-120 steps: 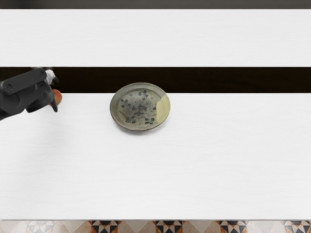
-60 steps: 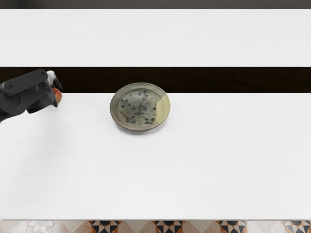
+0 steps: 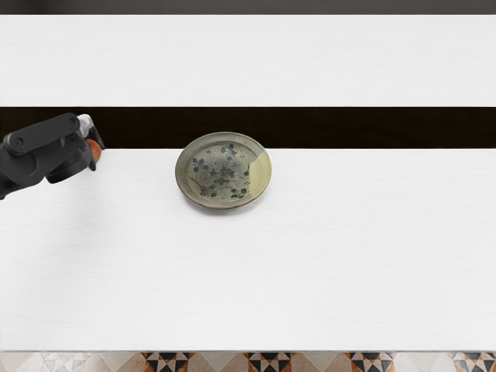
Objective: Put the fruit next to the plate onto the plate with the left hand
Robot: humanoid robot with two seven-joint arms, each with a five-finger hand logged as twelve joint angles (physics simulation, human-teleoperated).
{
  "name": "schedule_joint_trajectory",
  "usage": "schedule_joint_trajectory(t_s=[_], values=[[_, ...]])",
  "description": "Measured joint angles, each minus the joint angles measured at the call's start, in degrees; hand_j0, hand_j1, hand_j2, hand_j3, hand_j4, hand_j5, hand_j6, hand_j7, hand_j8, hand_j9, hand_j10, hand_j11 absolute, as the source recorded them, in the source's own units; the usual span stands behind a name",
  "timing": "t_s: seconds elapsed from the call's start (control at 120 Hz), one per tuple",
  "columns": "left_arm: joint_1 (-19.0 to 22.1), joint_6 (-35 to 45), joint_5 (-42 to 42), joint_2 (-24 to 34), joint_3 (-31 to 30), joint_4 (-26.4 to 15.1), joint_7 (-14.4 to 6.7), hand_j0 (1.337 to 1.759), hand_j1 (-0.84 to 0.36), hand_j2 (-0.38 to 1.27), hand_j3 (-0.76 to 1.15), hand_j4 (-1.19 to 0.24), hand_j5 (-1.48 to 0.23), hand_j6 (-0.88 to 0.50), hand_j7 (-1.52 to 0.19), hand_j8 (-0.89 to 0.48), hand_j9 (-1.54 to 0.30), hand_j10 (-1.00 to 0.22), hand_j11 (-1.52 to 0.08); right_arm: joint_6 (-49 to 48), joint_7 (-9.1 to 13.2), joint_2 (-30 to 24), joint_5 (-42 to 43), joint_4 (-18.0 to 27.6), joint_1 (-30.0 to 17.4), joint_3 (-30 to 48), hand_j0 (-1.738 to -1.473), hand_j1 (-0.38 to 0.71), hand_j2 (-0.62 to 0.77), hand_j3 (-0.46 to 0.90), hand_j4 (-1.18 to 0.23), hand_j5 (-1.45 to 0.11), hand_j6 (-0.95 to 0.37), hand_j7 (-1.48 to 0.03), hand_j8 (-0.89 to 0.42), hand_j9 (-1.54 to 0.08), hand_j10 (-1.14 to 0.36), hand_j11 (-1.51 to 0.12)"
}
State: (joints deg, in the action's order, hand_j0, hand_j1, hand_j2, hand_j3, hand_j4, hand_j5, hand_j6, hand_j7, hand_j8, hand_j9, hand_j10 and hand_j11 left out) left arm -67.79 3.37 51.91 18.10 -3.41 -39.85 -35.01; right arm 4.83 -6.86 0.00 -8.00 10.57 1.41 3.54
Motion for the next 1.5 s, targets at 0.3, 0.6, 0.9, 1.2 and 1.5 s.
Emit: schedule_joint_trajectory(t_s=[0.3,0.6,0.9,1.2,1.5], values=[[-2.45,-0.94,-0.66,0.44,0.01,-1.17,0.03,1.652,-0.41,0.52,0.01,-0.62,-1.17,-0.21,-1.15,-0.21,-1.14,-0.47,-1.15,0.00,0.00,0.00,0.00,0.04,0.02,-0.01,-1.658,-0.31,-0.01,0.00,-0.04,-0.05,-0.04,-0.05,-0.04,-0.05,-0.03,-0.05],[-11.56,-5.56,-7.78,0.53,0.25,-5.42,0.04,1.652,-0.45,0.55,0.00,-0.59,-1.20,-0.18,-1.17,-0.20,-1.17,-0.46,-1.16,0.00,0.00,0.00,0.00,0.04,0.08,-0.02,-1.658,-0.31,-0.01,0.00,-0.04,-0.05,-0.04,-0.05,-0.04,-0.05,-0.04,-0.05],[-17.87,-9.14,-20.25,1.23,0.48,-14.52,0.05,1.652,-0.43,0.51,0.00,-0.58,-1.22,-0.19,-1.17,-0.21,-1.16,-0.49,-1.16,0.00,0.00,0.00,0.00,0.01,0.33,0.06,-1.658,-0.31,-0.01,0.00,-0.04,-0.05,-0.04,-0.05,-0.04,-0.05,-0.03,-0.05],[-19.15,-9.00,-27.65,1.12,0.58,-23.29,0.04,1.652,-0.48,0.58,0.00,-0.55,-1.23,-0.16,-1.18,-0.19,-1.15,-0.47,-1.16,0.00,0.00,0.00,0.00,0.03,0.43,0.06,-1.658,-0.31,-0.01,0.00,-0.04,-0.05,-0.04,-0.05,-0.04,-0.05,-0.04,-0.05],[-17.71,-8.54,-28.48,0.44,0.59,-26.55,0.03,1.650,-0.49,0.65,0.00,-0.56,-1.25,-0.16,-1.18,-0.20,-1.15,-0.66,-1.16,0.00,0.00,0.00,0.00,0.06,0.44,0.04,-1.658,-0.31,-0.01,0.00,-0.04,-0.05,-0.04,-0.05,-0.04,-0.05,-0.03,-0.05]])
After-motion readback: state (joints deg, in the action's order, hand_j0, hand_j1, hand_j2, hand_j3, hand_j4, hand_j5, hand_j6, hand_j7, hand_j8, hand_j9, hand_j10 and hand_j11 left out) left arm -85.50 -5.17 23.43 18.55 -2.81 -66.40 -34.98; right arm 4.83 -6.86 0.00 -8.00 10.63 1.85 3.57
